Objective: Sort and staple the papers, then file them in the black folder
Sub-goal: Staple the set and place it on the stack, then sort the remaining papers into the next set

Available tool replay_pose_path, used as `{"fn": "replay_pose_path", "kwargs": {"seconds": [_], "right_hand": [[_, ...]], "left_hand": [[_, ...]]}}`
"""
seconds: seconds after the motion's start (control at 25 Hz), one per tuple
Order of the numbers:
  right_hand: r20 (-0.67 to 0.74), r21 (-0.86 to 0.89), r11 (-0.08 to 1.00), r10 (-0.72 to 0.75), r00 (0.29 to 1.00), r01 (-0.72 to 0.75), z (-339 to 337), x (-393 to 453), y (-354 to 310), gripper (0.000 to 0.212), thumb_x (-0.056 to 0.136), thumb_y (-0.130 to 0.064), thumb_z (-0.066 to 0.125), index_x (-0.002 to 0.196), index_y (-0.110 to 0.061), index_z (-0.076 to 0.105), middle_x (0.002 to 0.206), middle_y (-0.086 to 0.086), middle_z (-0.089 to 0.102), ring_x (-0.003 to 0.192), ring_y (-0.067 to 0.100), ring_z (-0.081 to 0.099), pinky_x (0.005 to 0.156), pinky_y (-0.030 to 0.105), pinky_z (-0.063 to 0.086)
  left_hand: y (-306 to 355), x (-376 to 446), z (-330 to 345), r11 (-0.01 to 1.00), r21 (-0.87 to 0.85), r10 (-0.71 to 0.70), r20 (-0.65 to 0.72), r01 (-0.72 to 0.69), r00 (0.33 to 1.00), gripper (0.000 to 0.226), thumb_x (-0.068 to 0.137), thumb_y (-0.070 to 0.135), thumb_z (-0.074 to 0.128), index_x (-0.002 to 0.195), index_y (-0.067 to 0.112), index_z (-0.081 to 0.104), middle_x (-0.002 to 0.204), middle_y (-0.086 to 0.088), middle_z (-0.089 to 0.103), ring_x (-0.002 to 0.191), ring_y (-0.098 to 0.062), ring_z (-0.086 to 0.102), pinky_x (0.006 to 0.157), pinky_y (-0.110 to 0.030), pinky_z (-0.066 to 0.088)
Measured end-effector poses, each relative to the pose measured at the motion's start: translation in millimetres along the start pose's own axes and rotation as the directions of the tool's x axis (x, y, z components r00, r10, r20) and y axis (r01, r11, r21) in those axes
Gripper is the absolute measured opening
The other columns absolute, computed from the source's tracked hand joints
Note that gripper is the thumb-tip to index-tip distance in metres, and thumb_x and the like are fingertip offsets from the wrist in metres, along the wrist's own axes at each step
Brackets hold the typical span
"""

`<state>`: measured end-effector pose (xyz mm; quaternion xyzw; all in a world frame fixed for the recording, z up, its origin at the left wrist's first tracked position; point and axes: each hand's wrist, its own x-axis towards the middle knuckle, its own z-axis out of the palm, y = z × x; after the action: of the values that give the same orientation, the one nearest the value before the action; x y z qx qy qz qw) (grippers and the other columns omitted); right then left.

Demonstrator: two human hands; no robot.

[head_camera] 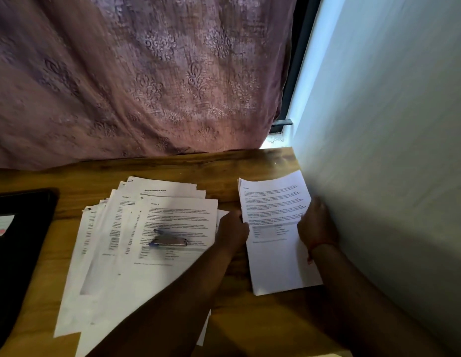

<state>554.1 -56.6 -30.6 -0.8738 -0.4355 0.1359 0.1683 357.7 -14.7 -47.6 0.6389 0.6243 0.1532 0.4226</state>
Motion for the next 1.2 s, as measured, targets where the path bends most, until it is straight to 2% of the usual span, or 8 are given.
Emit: {"fn": "replay_pose_path", "kwargs": {"seconds": [0.2, 0.36, 0.56, 0.72, 0.84, 0.88, 0.96, 1.2], "right_hand": [[-0.053, -0.164, 0.981, -0.111, 0.992, 0.101, 12, -10, 2, 0.042, 0.079, -0.001, 0.052, 0.121, -0.004, 0.047, 0.118, 0.019, 0.048, 0.104, 0.040, 0.053, 0.085, 0.043, 0.046], [-0.068, -0.150, 0.984, -0.106, 0.992, 0.095, 21, -13, 1, 0.051, 0.077, -0.001, 0.052, 0.127, -0.002, 0.046, 0.120, 0.021, 0.048, 0.105, 0.043, 0.052, 0.088, 0.048, 0.047], [-0.202, -0.121, 0.960, -0.273, 0.941, 0.252, 23, -35, -40, 0.042, 0.081, -0.005, 0.058, 0.123, -0.006, 0.054, 0.118, 0.017, 0.054, 0.104, 0.037, 0.053, 0.083, 0.045, 0.051], [-0.038, 0.019, 0.912, -0.409, 0.912, 0.410, 58, -103, -114, 0.032, 0.091, -0.022, 0.061, 0.122, -0.014, 0.057, 0.122, 0.009, 0.057, 0.112, 0.027, 0.055, 0.089, 0.037, 0.051], [0.164, -0.011, 0.810, -0.577, 0.800, 0.587, 93, -148, -159, 0.044, 0.093, -0.036, 0.058, 0.134, -0.021, 0.050, 0.138, 0.002, 0.050, 0.123, 0.023, 0.049, 0.099, 0.037, 0.047], [0.206, -0.046, 0.771, -0.615, 0.761, 0.636, 104, -158, -173, 0.050, 0.092, -0.038, 0.058, 0.137, -0.022, 0.046, 0.141, 0.001, 0.048, 0.125, 0.023, 0.047, 0.102, 0.038, 0.045], [0.269, -0.110, 0.760, -0.598, 0.755, 0.641, 122, -171, -199, 0.058, 0.090, -0.041, 0.060, 0.142, -0.023, 0.040, 0.143, 0.000, 0.046, 0.128, 0.024, 0.046, 0.104, 0.041, 0.044], [0.125, -0.212, 0.826, -0.508, 0.852, 0.523, 140, -189, -219, 0.028, 0.096, -0.033, 0.058, 0.119, -0.019, 0.062, 0.117, 0.004, 0.062, 0.104, 0.025, 0.060, 0.085, 0.038, 0.056]], "left_hand": [[0, -3, -9, 0.993, 0.106, 0.057, -0.070, -0.050, 0.996, 0.011, 0.090, 0.017, 0.063, 0.100, 0.012, 0.065, 0.105, -0.003, 0.071, 0.091, -0.019, 0.069, 0.075, -0.030, 0.058], [-2, -11, -26, 0.983, 0.175, 0.071, -0.078, -0.057, 0.994, 0.014, 0.092, 0.020, 0.062, 0.102, 0.012, 0.064, 0.099, -0.006, 0.069, 0.085, -0.023, 0.068, 0.076, -0.034, 0.057], [-23, -25, -68, 0.973, 0.215, 0.131, -0.241, -0.079, 0.962, 0.023, 0.098, 0.029, 0.054, 0.117, 0.021, 0.064, 0.115, 0.001, 0.068, 0.104, -0.017, 0.064, 0.086, -0.028, 0.051], [-84, -42, -126, 0.965, 0.237, 0.185, -0.333, -0.108, 0.925, 0.012, 0.097, 0.031, 0.057, 0.104, 0.024, 0.063, 0.110, 0.004, 0.069, 0.095, -0.015, 0.068, 0.084, -0.027, 0.057], [-133, -55, -167, 0.959, 0.266, 0.196, -0.361, -0.100, 0.912, 0.015, 0.093, 0.026, 0.063, 0.108, 0.022, 0.064, 0.117, 0.002, 0.068, 0.107, -0.019, 0.065, 0.092, -0.031, 0.053], [-149, -58, -179, 0.953, 0.289, 0.189, -0.340, -0.088, 0.921, 0.023, 0.092, 0.025, 0.065, 0.115, 0.022, 0.064, 0.123, 0.001, 0.065, 0.113, -0.020, 0.063, 0.095, -0.032, 0.051], [-177, -65, -196, 0.921, 0.377, 0.201, -0.237, -0.101, 0.950, 0.037, 0.092, 0.026, 0.064, 0.129, 0.023, 0.057, 0.134, 0.001, 0.059, 0.123, -0.020, 0.056, 0.103, -0.033, 0.046], [-209, -70, -203, 0.779, 0.560, 0.307, 0.051, -0.282, 0.950, 0.060, 0.094, 0.034, 0.060, 0.147, 0.020, 0.036, 0.149, -0.004, 0.038, 0.135, -0.025, 0.038, 0.108, -0.036, 0.040]]}}
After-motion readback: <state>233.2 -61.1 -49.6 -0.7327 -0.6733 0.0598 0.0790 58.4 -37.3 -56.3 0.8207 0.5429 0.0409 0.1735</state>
